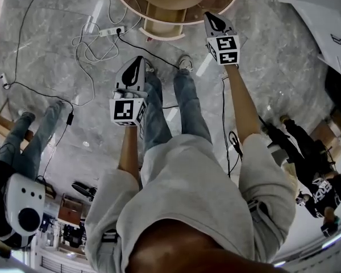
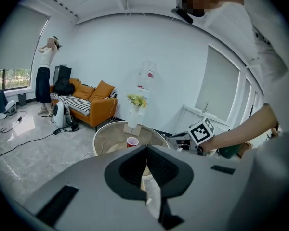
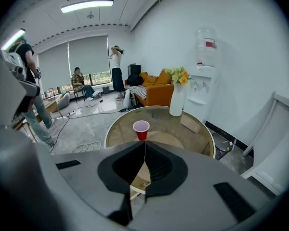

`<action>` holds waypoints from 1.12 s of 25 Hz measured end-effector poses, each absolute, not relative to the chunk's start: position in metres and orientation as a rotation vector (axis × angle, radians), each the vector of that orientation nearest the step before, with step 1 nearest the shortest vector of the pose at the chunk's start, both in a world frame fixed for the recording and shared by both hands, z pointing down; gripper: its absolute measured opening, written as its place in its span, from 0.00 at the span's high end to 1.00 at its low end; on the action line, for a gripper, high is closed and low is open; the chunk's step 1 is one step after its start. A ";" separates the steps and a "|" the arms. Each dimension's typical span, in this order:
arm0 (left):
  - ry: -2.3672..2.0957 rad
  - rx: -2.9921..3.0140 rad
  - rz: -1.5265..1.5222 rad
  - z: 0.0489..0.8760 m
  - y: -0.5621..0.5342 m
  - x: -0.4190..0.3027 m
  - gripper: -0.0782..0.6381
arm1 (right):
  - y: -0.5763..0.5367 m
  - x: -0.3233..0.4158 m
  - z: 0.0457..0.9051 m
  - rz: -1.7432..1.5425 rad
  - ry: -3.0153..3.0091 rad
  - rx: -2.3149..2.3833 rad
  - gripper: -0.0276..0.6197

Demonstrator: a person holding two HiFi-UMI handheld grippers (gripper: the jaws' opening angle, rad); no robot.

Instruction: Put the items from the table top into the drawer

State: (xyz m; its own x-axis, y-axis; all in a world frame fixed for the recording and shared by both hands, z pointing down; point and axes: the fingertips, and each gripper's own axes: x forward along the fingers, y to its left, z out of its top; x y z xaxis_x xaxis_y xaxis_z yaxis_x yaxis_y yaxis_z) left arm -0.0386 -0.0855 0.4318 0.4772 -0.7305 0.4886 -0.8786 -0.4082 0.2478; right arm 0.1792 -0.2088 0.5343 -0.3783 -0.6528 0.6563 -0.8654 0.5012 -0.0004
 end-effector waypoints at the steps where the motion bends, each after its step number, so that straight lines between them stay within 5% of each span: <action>1: -1.335 2.254 0.418 0.434 -0.088 -0.037 0.87 | -0.216 0.181 0.544 0.460 -2.136 1.220 0.92; 15: -1.320 2.170 0.460 0.476 -0.092 -0.051 0.87 | -0.273 0.176 0.672 0.230 -1.887 0.769 0.91; 18: -1.318 2.142 0.466 0.485 -0.084 -0.054 0.87 | -0.285 0.173 0.687 0.191 -1.849 0.691 0.78; 28: -1.313 2.126 0.522 0.511 -0.065 -0.061 0.87 | -0.308 0.185 0.733 0.261 -1.778 0.521 0.77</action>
